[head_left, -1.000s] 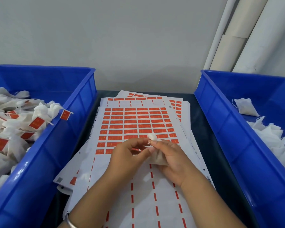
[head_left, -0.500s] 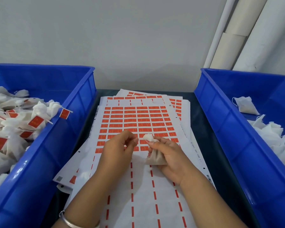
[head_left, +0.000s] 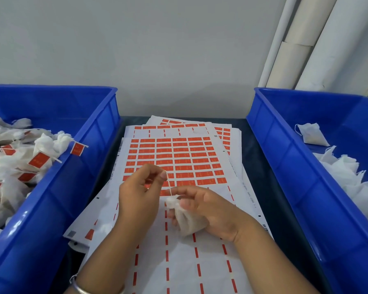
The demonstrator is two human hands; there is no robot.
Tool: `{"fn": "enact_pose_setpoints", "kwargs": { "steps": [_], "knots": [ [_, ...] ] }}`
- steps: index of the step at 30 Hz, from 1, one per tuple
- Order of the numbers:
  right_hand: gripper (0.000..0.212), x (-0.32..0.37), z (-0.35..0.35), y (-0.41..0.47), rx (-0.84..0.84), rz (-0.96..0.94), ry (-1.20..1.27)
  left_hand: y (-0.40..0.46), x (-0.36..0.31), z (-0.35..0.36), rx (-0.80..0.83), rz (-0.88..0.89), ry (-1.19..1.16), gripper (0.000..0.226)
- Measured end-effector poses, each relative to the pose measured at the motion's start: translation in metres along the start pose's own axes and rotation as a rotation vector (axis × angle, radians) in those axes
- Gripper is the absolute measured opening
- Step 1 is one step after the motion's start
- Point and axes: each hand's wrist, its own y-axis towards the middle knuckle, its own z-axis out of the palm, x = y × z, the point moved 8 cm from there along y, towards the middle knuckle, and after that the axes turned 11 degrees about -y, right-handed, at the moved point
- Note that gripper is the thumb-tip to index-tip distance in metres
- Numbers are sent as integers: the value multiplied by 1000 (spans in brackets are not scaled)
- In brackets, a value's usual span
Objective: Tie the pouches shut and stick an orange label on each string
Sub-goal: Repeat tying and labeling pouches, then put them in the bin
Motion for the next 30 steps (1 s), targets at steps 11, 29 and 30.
{"fn": "enact_pose_setpoints", "kwargs": {
  "steps": [11,29,30],
  "knots": [
    [7,-10,-45,3,-231,-75,677,-9,22,40,245,-59,241,33],
    [13,-35,-58,2,-420,7,920,-11,54,68,409,-21,797,64],
    [14,-35,-57,2,-421,13,914,-11,53,68,411,-16,811,62]
  ]
}}
